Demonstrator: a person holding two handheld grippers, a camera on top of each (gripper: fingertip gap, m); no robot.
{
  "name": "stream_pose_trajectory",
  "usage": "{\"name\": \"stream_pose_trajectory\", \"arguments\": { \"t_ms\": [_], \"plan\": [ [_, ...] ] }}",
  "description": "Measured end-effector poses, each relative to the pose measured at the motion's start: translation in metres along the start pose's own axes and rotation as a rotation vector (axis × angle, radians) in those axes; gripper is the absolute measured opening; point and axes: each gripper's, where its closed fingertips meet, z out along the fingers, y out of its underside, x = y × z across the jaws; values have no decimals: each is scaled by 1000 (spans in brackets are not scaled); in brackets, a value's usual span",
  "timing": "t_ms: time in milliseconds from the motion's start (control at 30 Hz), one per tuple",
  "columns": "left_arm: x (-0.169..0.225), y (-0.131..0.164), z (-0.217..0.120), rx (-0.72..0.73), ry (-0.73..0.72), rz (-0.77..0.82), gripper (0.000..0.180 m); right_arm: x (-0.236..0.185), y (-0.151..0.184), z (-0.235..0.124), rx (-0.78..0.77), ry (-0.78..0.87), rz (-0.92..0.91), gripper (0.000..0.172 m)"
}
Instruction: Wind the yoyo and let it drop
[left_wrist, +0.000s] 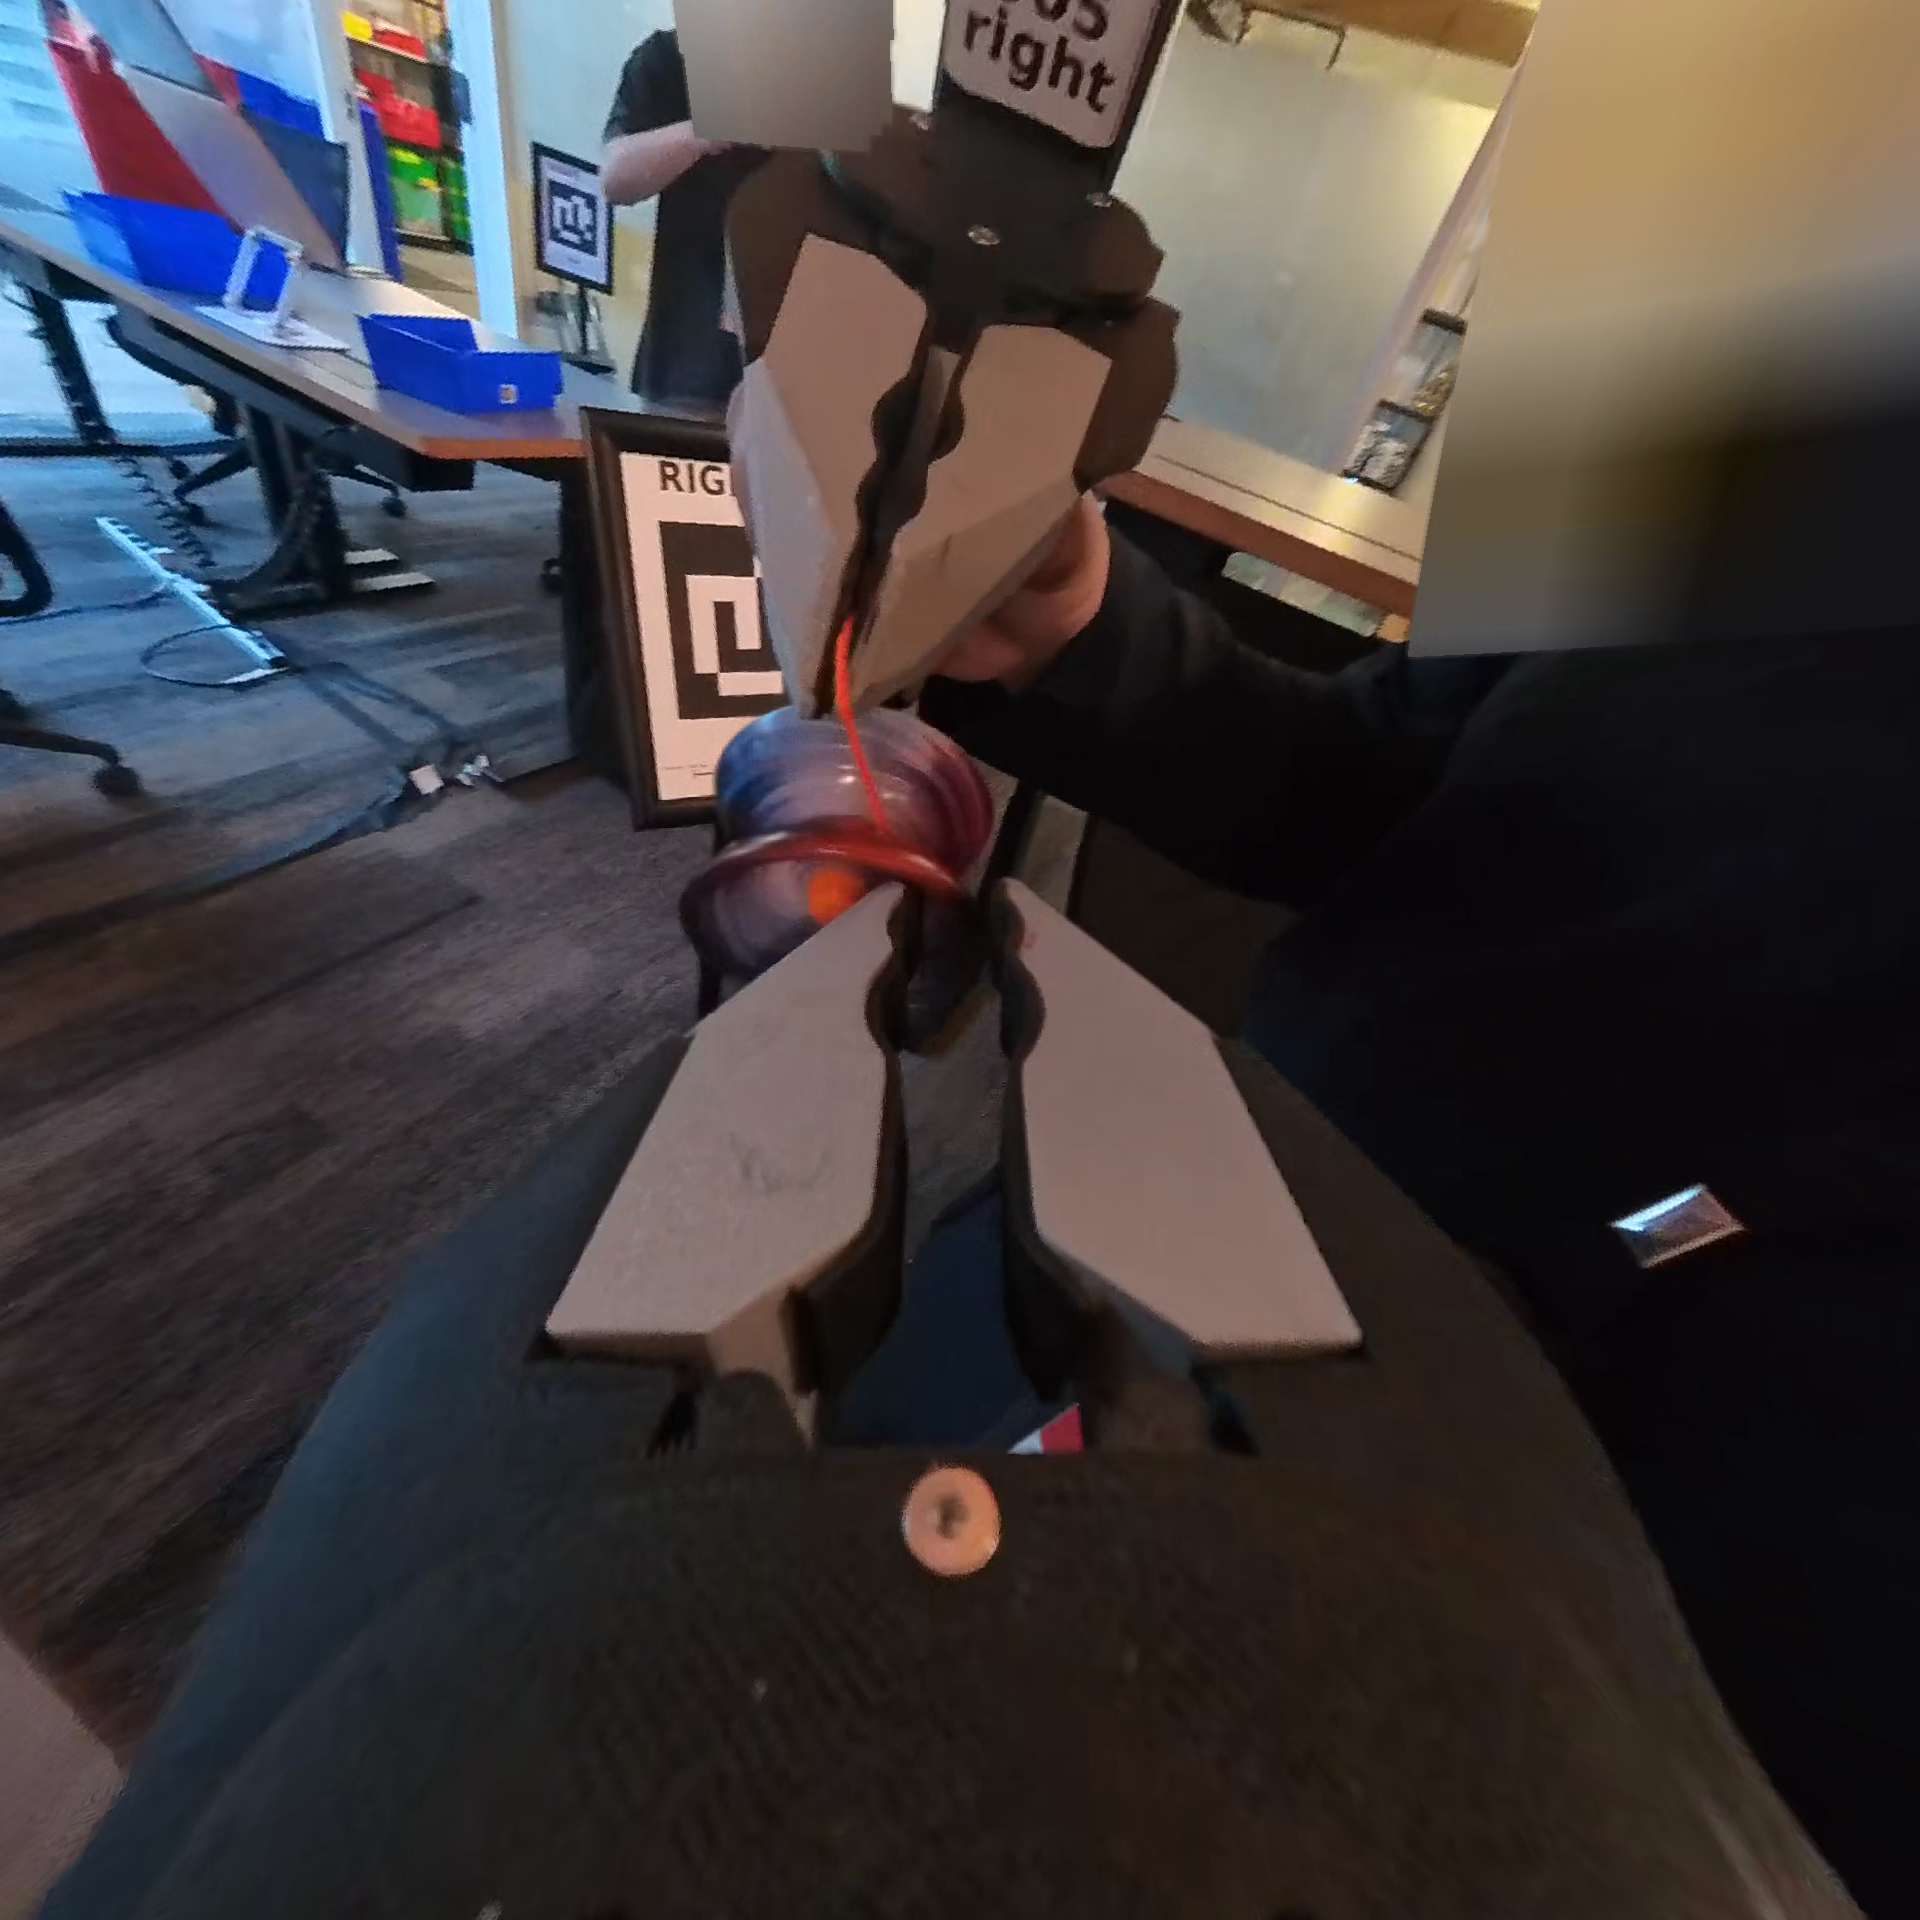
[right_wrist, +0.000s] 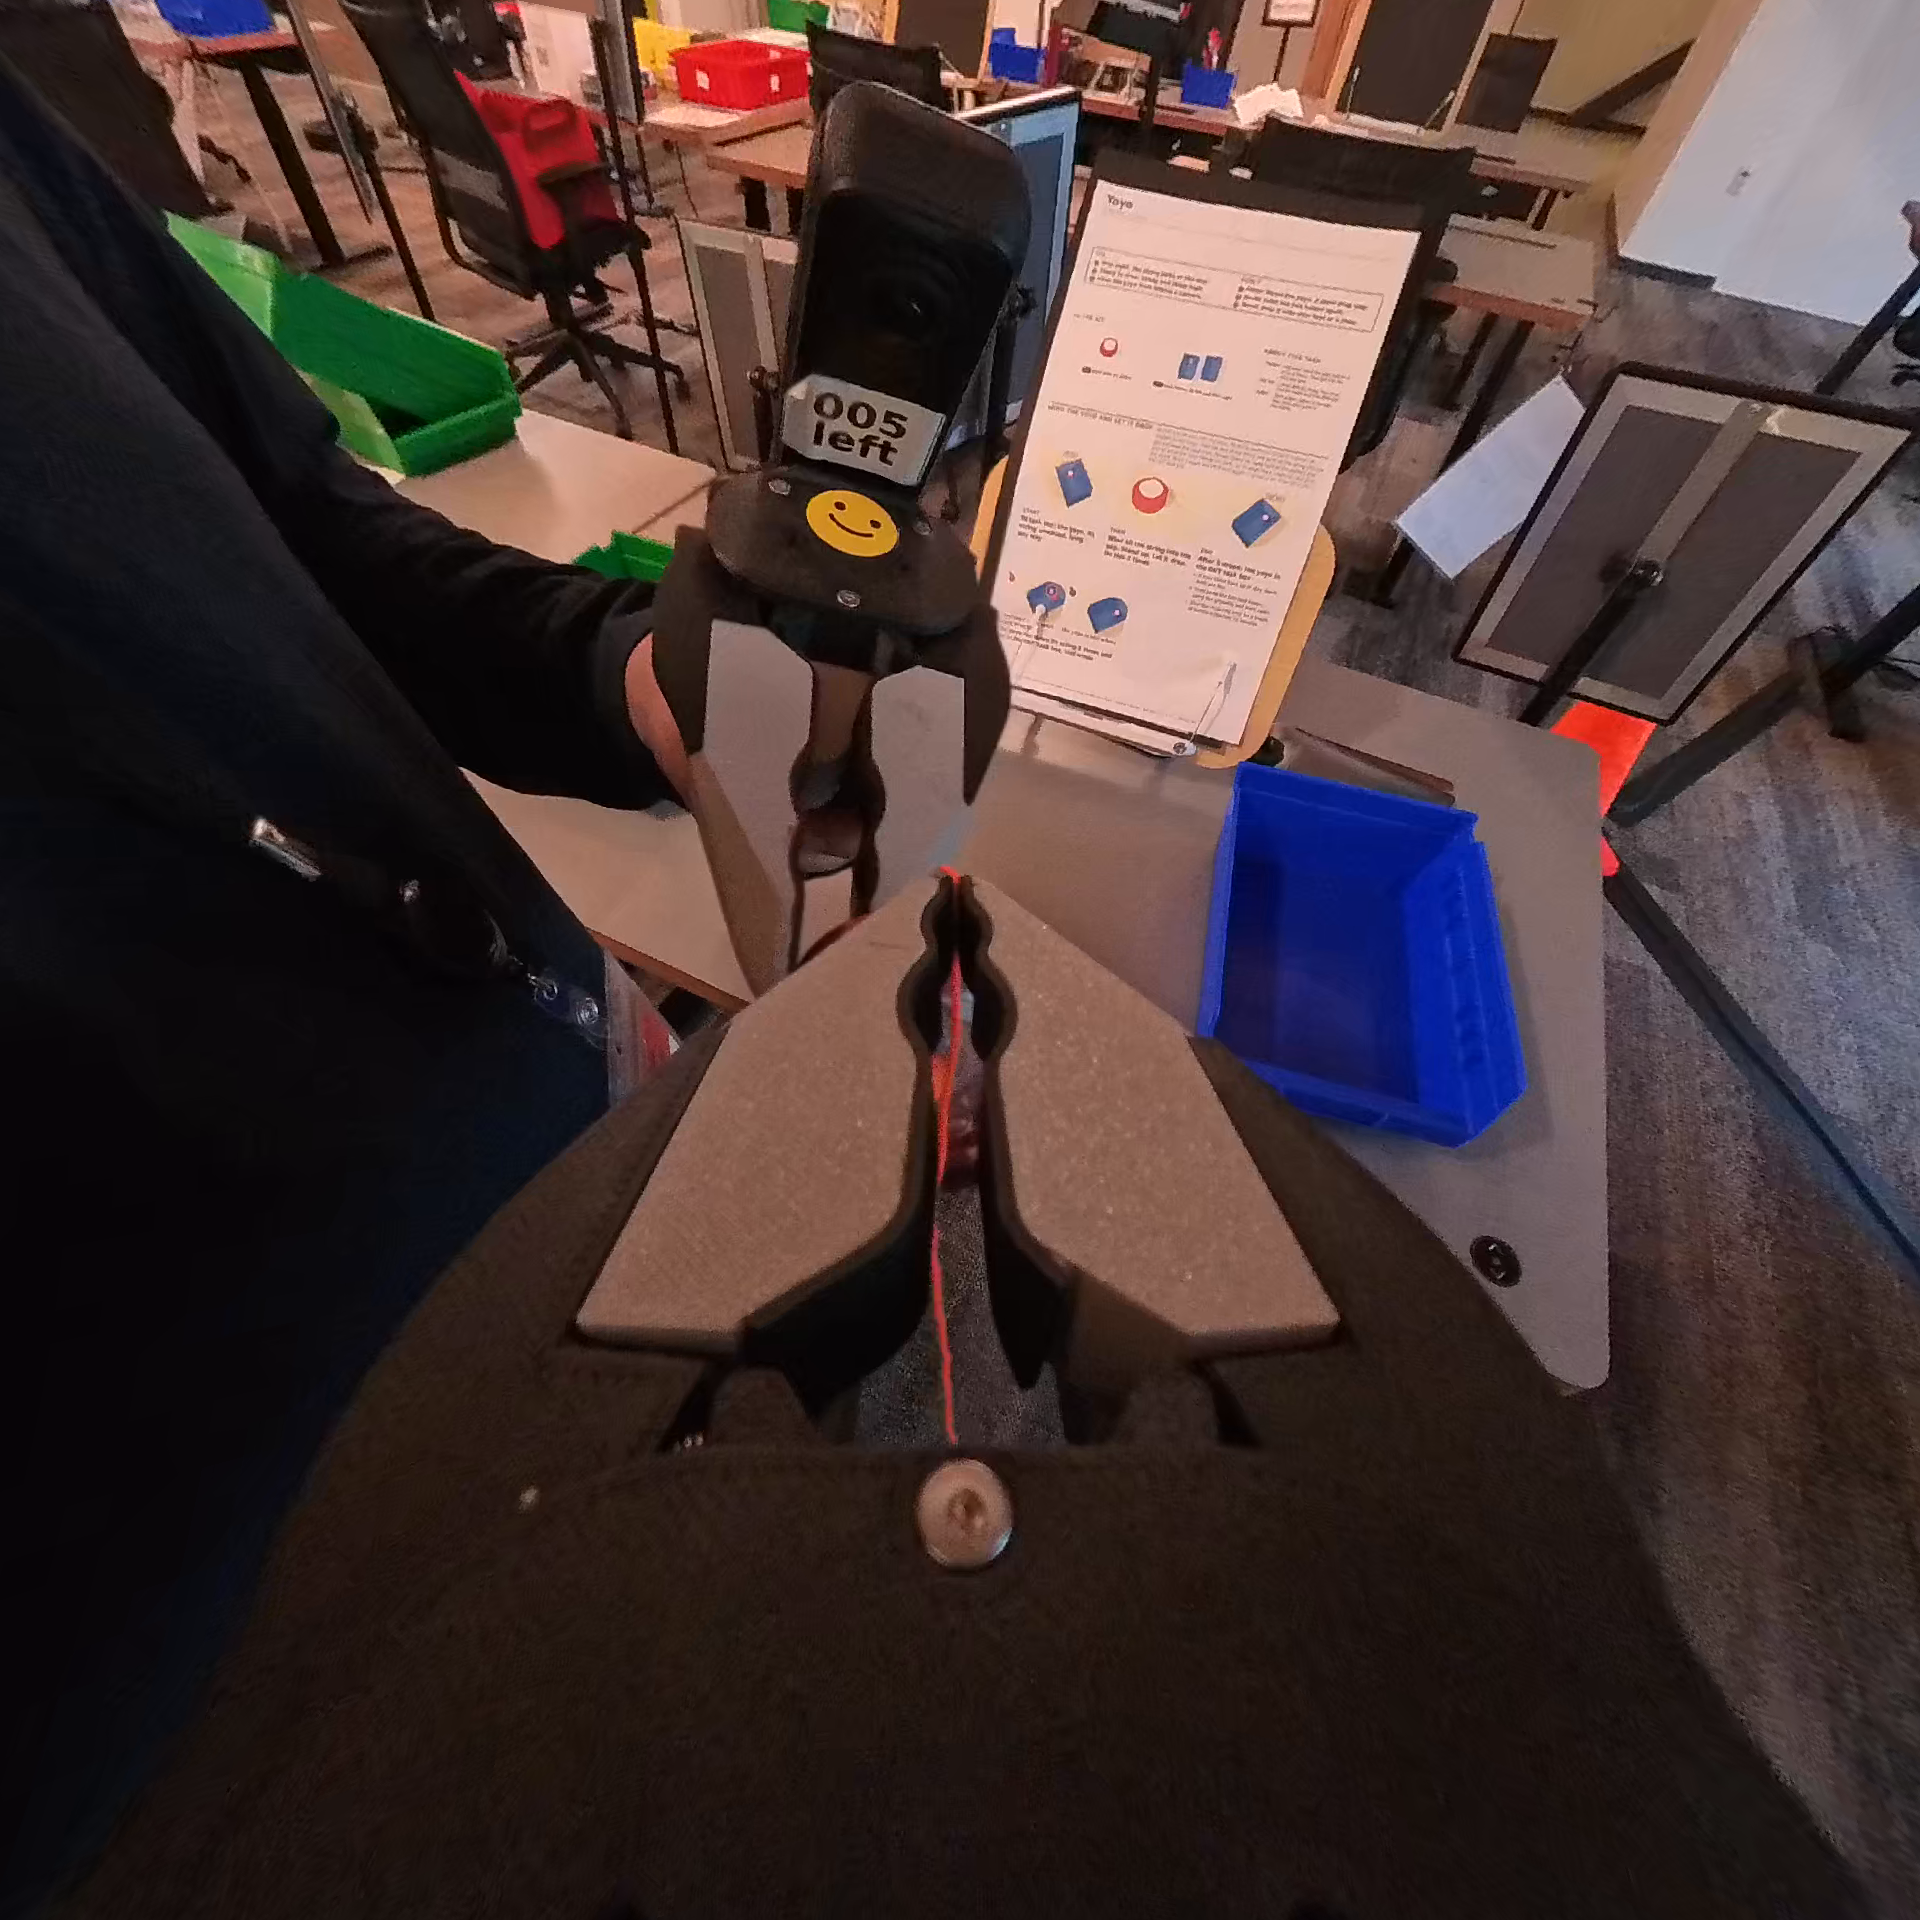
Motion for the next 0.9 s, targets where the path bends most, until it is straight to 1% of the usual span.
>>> {"name": "stream_pose_trajectory", "arguments": {
  "t_ms": [67,100,133,233,333,400,533,633,733,800,867,900],
  "plan": [
    [5,-2,0,13,30,-12,7,-1,0,-2,10,-5,10,0],
    [4,-1,-1,9,25,-10,4,-2,-1,-3,11,-6,13,0],
    [0,2,-1,-7,-9,7,1,-3,-1,-3,13,-7,13,0],
    [-9,8,-2,-58,-80,48,1,-2,1,-3,-10,6,4,0],
    [-10,5,-2,-51,-75,37,0,-3,0,-2,-8,-9,8,0],
    [-9,3,-3,-45,-75,64,0,-3,-2,0,-9,-5,-2,0],
    [0,3,-1,-74,-62,140,0,22,10,-3,-67,96,-24,0],
    [-2,-1,-6,-68,-81,151,0,36,27,-5,-84,91,15,0],
    [-5,-7,-16,-36,-82,126,1,43,44,-3,-84,94,10,0],
    [0,-13,-19,5,-41,91,0,44,51,2,-70,89,7,0],
    [8,-26,-23,97,41,6,0,37,59,12,-56,45,18,0],
    [10,-35,-27,152,71,-33,0,29,59,19,-18,6,41,0]
  ]
}}
